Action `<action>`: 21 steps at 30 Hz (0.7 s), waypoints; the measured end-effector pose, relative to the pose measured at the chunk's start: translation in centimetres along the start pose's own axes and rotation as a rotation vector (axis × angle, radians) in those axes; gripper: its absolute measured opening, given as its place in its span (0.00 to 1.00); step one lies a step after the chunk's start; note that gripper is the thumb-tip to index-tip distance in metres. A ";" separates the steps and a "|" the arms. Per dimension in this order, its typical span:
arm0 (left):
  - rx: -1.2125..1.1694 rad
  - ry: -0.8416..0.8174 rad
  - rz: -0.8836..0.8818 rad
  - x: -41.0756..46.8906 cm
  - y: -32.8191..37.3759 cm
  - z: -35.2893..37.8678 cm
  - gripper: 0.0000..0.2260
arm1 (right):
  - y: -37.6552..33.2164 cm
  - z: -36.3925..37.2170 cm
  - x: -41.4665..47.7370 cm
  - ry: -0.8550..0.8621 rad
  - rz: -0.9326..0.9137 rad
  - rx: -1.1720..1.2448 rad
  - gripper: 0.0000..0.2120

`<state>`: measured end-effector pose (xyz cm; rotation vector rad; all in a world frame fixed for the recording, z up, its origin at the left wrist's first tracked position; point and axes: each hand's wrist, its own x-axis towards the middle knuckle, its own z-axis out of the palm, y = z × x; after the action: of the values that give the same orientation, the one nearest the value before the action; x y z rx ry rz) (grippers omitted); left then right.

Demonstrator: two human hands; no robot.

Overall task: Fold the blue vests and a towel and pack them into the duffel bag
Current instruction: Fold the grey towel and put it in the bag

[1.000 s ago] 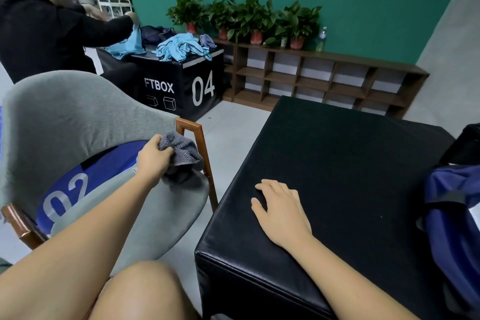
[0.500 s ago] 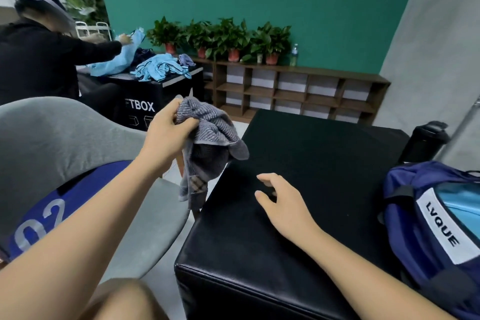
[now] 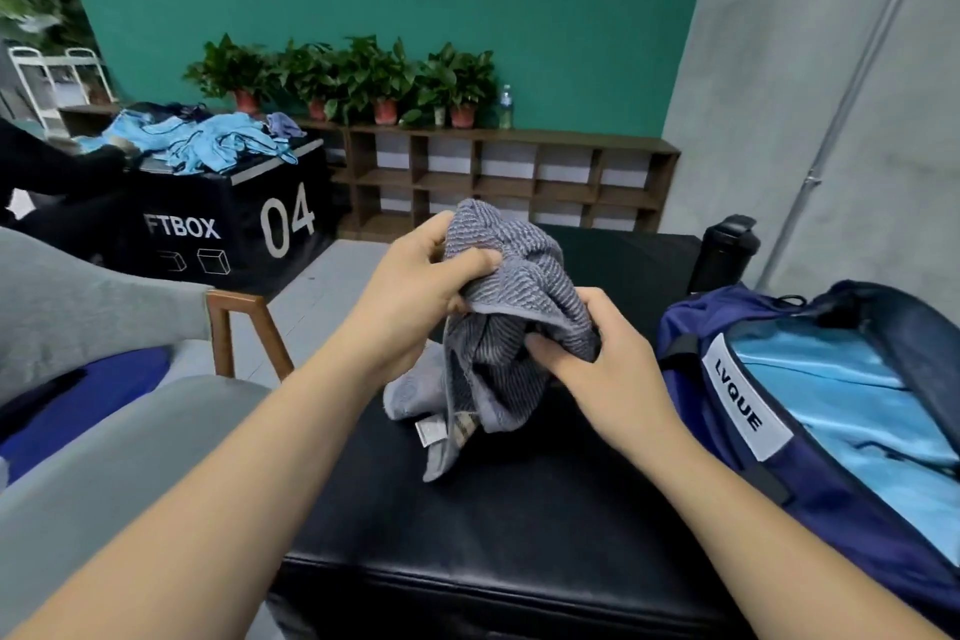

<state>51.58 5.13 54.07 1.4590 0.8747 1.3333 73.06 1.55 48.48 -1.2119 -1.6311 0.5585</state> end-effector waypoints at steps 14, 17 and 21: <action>0.255 -0.122 0.184 -2.8 0.6 2.5 0.17 | -3.3 -4.3 -0.4 0.014 -0.030 -0.085 0.23; 0.306 -0.072 0.235 -2.8 3.7 2.5 0.05 | -6.0 -6.1 -0.5 -0.010 -0.067 -0.147 0.19; 0.455 -0.047 0.343 -3.5 8.7 2.7 0.11 | -10.3 -8.9 -0.6 -0.010 -0.167 -0.228 0.11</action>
<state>52.90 -1.25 61.29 2.0587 0.9691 1.3944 76.44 -4.69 60.12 -1.2217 -1.8220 0.2800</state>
